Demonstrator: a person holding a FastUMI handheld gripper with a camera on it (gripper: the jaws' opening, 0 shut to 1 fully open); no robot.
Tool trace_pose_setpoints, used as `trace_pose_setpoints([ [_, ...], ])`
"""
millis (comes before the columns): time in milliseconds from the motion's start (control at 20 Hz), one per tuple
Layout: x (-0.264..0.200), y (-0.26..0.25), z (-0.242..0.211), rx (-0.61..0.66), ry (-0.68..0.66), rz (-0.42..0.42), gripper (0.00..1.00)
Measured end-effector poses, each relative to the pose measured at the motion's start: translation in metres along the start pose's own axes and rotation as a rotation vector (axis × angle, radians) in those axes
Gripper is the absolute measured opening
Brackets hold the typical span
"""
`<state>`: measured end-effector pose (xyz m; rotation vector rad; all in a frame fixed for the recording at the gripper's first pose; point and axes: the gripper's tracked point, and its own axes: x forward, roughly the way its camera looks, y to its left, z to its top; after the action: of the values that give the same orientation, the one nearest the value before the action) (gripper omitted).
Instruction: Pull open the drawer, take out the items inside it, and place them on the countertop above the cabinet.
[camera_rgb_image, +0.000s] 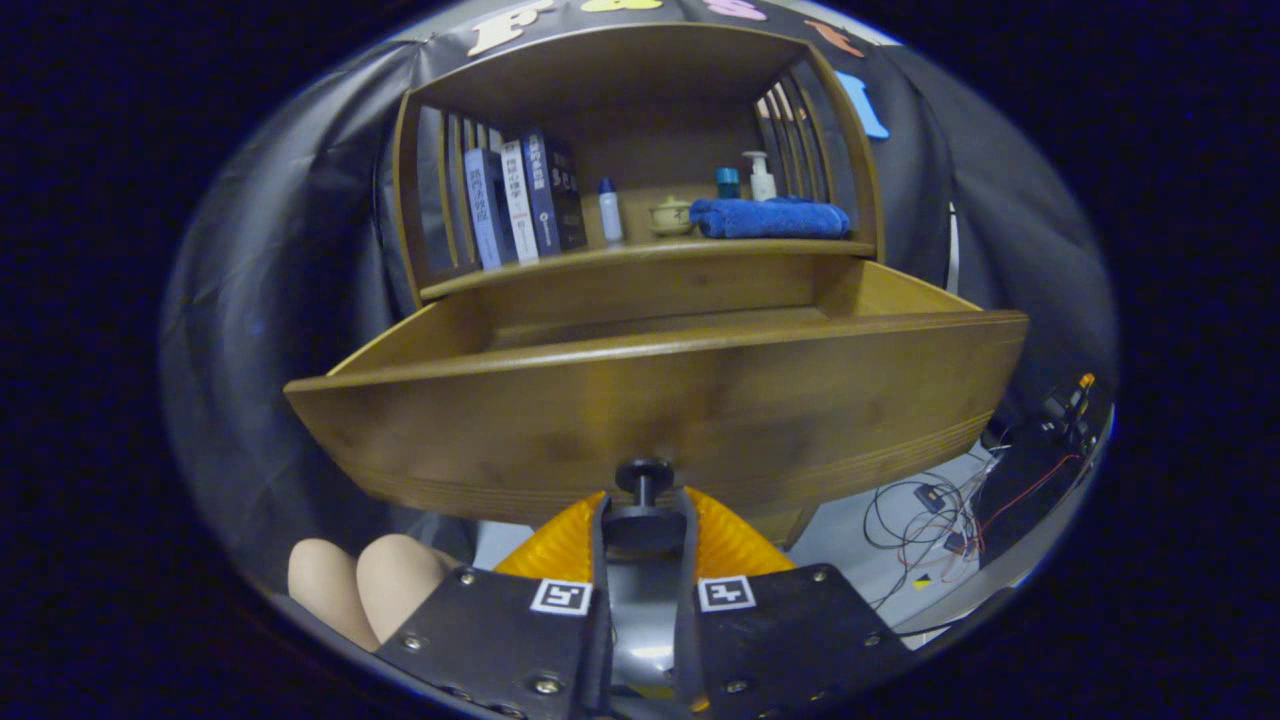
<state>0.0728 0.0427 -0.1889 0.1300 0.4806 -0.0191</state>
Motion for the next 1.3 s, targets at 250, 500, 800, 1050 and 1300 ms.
trace_pose_setpoints([
  [250, -0.007, 0.002, 0.000, 0.068, 0.032, 0.038, 0.36],
  [500, -0.032, 0.001, 0.008, 0.059, 0.011, 0.017, 0.40],
  [800, -0.060, -0.006, 0.080, 0.039, -0.107, 0.006, 0.39],
  [1050, -0.023, 0.006, 0.132, -0.075, -0.095, 0.040, 0.39],
  [1300, 0.039, 0.013, 0.145, -0.063, 0.061, 0.057, 0.39],
])
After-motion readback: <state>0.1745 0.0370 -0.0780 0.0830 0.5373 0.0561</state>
